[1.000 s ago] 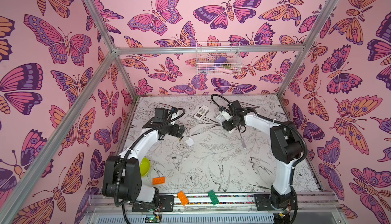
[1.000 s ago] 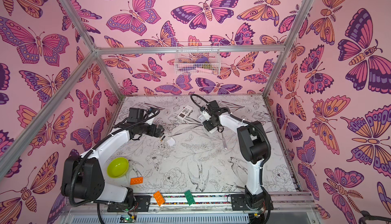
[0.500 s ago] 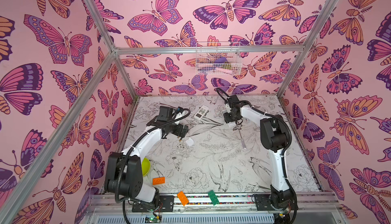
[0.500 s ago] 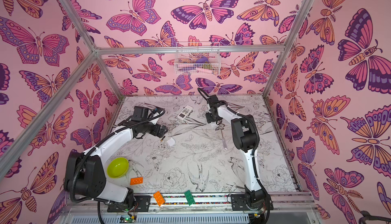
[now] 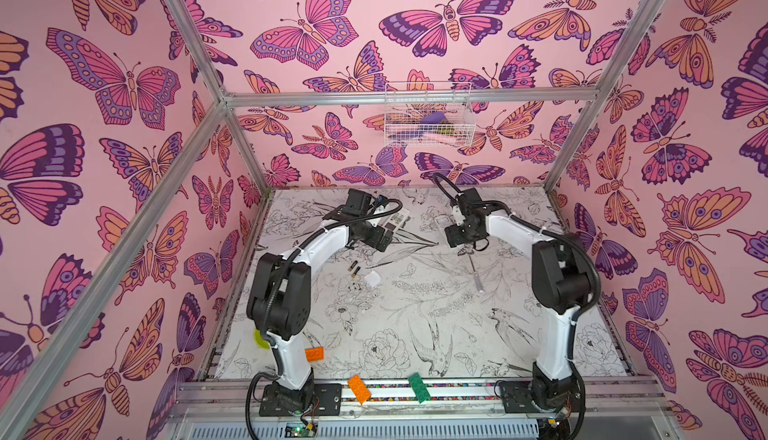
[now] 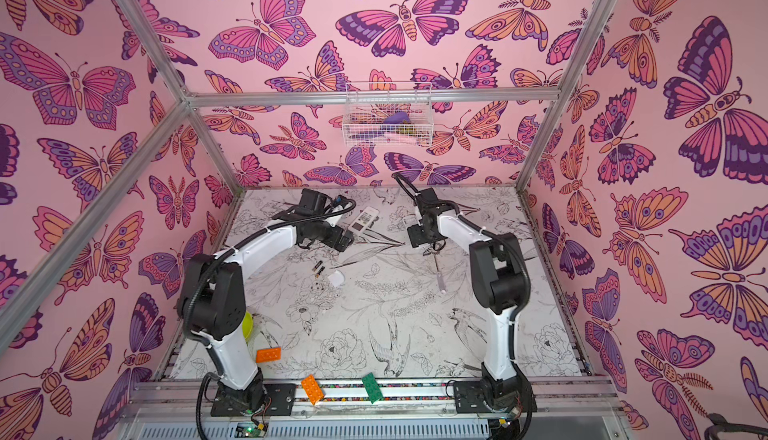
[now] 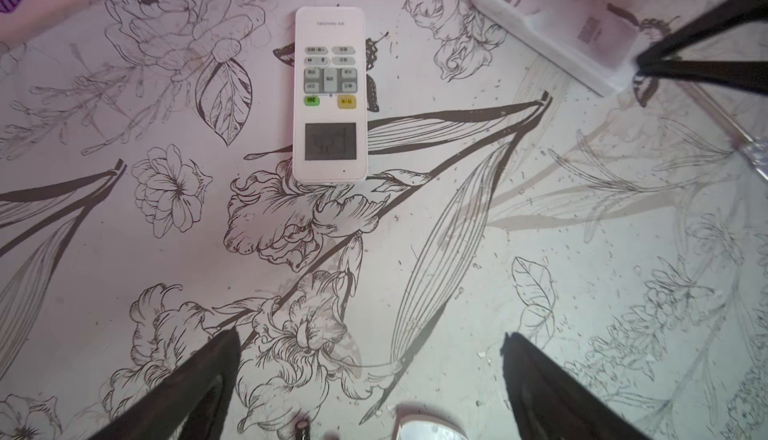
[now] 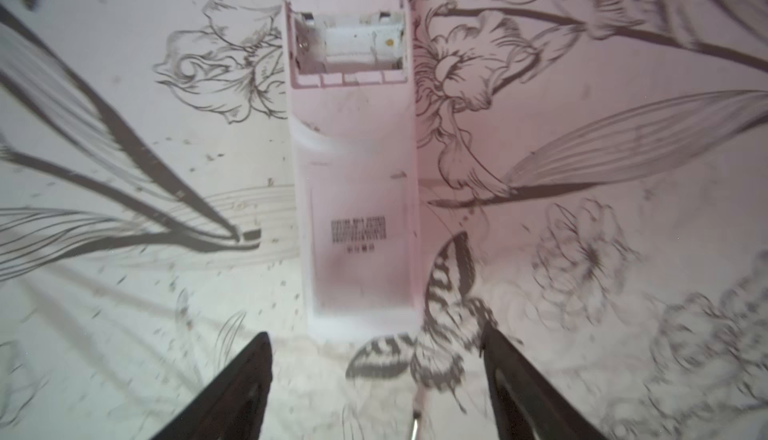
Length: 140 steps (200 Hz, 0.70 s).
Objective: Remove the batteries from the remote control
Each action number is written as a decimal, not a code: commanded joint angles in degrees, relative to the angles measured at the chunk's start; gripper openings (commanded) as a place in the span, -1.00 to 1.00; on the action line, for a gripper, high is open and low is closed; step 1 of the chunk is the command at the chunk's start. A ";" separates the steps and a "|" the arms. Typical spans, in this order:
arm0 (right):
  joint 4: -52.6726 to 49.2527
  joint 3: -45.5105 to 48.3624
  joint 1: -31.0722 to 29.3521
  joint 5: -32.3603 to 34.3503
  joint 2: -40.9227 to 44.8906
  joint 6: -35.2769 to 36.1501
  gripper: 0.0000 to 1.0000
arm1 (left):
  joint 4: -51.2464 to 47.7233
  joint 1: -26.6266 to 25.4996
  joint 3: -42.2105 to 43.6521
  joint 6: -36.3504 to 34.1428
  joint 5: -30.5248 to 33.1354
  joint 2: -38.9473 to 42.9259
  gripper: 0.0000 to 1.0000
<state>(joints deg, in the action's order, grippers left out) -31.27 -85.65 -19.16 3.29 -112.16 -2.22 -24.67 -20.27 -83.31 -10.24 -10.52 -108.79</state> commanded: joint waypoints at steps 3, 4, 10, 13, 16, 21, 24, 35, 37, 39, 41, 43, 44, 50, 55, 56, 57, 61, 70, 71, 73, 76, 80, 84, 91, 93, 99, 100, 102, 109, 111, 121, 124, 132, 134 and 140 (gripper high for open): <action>2.62 7.24 0.44 -0.68 10.84 -1.94 0.63 | -3.66 0.06 -5.72 3.46 2.04 -5.63 1.00; 2.75 7.51 0.44 -0.66 11.09 -2.06 0.63 | -3.73 0.06 -5.85 3.47 2.11 -5.85 1.00; 3.77 10.63 0.46 -0.87 14.10 -2.71 0.63 | -4.49 0.06 -7.51 3.37 2.45 -7.24 1.00; 4.31 12.19 0.44 -0.94 15.48 -3.04 0.64 | -4.66 0.06 -8.28 3.38 2.70 -7.94 1.00; 4.81 13.36 0.50 -1.14 16.87 -3.30 0.64 | -4.97 0.00 -8.97 3.38 3.02 -8.69 1.00; 5.42 15.70 0.48 -1.11 18.87 -3.68 0.66 | -5.42 0.06 -10.15 3.34 3.56 -9.82 1.00; 5.69 16.96 0.44 -1.25 20.12 -3.88 0.66 | -5.60 0.06 -10.77 3.30 3.88 -10.43 1.00; 5.81 20.61 0.45 -1.23 24.86 -4.54 0.67 | -6.23 0.05 -12.69 3.04 4.81 -12.45 0.99; 5.74 21.07 0.44 -1.21 25.58 -4.66 0.67 | -6.37 0.06 -13.22 3.03 4.94 -12.90 1.00; 5.64 21.71 0.50 -1.25 26.24 -4.73 0.69 | -6.45 0.01 -13.64 2.99 5.11 -13.30 1.00; 5.49 22.38 0.48 -1.31 26.62 -4.84 0.70 | -6.62 0.02 -13.99 2.96 5.21 -13.64 1.00; 5.44 23.01 0.51 -1.34 27.34 -4.93 0.70 | -6.87 0.03 -14.41 2.95 5.31 -13.99 1.00; 5.43 23.26 0.52 -1.35 27.69 -4.96 0.70 | -6.92 0.04 -14.59 2.95 5.37 -14.21 1.00; 5.38 25.01 0.45 -1.27 29.89 -5.18 0.71 | -7.44 0.06 -15.75 2.94 5.43 -15.32 1.00; 5.41 26.61 0.45 -1.18 31.80 -5.32 0.72 | -7.83 0.04 -16.78 3.03 5.27 -16.18 0.95; 5.42 26.91 0.49 -1.09 32.17 -5.33 0.73 | -8.02 0.05 -17.01 3.03 5.13 -16.40 0.94; 5.47 27.23 0.46 -1.05 32.52 -5.33 0.73 | -8.11 0.05 -17.21 3.03 4.97 -16.65 0.92; 5.58 28.40 0.50 -1.09 33.99 -5.42 0.75 | -8.68 0.06 -17.96 2.99 4.11 -17.44 0.87; 5.77 30.83 0.45 -0.71 36.96 -5.75 0.79 | -9.70 0.06 -19.65 3.01 2.11 -19.23 0.87; 5.78 31.08 0.44 -0.68 37.38 -5.76 0.80 | -9.92 0.06 -19.89 3.06 2.05 -19.42 0.87; 5.78 31.53 0.44 -0.66 38.03 -5.73 0.81 | -10.17 0.06 -20.32 3.26 1.97 -19.81 0.87; 5.73 32.19 0.44 -0.58 39.05 -5.76 0.82 | -10.89 -0.02 -21.03 3.51 1.81 -20.45 0.88; 5.55 32.94 0.44 -0.49 40.27 -5.69 0.83 | -11.71 -0.18 -21.89 3.95 1.70 -21.08 0.88; 5.26 33.65 0.46 -0.46 41.46 -5.57 0.85 | -12.15 -0.37 -22.56 4.27 1.58 -21.61 0.88; 4.49 34.68 0.48 -0.30 43.50 -5.35 0.88 | -12.54 -0.76 -23.34 3.93 1.35 -22.27 0.88; 4.18 34.94 0.49 -0.26 44.11 -5.30 0.89 | -12.67 -0.79 -23.49 3.70 1.20 -22.39 0.89; 3.60 35.84 0.47 -0.03 45.51 -5.18 0.91 | -12.75 -1.27 -23.86 3.19 1.33 -22.71 0.90; 3.50 36.04 0.45 0.01 45.70 -5.17 0.91 | -12.72 -1.31 -23.93 3.11 1.40 -22.70 0.90; 3.36 36.35 0.49 0.08 46.24 -5.17 0.91 | -12.76 -1.45 -24.10 3.05 1.59 -22.83 0.91; 3.23 37.53 0.49 0.43 48.19 -5.12 0.91 | -12.82 -1.73 -24.72 3.03 1.79 -23.19 0.91; 3.23 37.89 0.52 0.48 48.64 -5.15 0.91 | -12.80 -1.78 -24.91 3.03 1.68 -23.34 0.91; 3.16 39.06 0.52 0.61 50.85 -4.86 0.92 | -13.19 -1.95 -25.68 3.80 1.56 -23.87 0.92; 3.03 39.34 0.54 0.79 51.41 -4.88 0.93 | -13.33 -2.03 -25.88 4.08 1.49 -23.99 0.92; 2.35 39.75 0.53 1.34 52.68 -4.99 0.93 | -13.47 -2.31 -26.43 4.67 1.86 -24.33 0.95; 2.13 39.83 0.57 1.43 52.97 -4.99 0.93 | -13.57 -2.42 -26.52 4.83 2.23 -24.46 0.96; 1.61 40.01 0.54 1.84 53.85 -4.99 0.93 | -13.69 -2.72 -26.90 4.95 3.07 -24.67 0.97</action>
<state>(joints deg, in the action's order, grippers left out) -27.44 -46.65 -18.90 3.11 -61.30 -6.68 -35.57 -21.87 -107.87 -6.76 -8.10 -132.49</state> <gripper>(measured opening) 0.964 0.975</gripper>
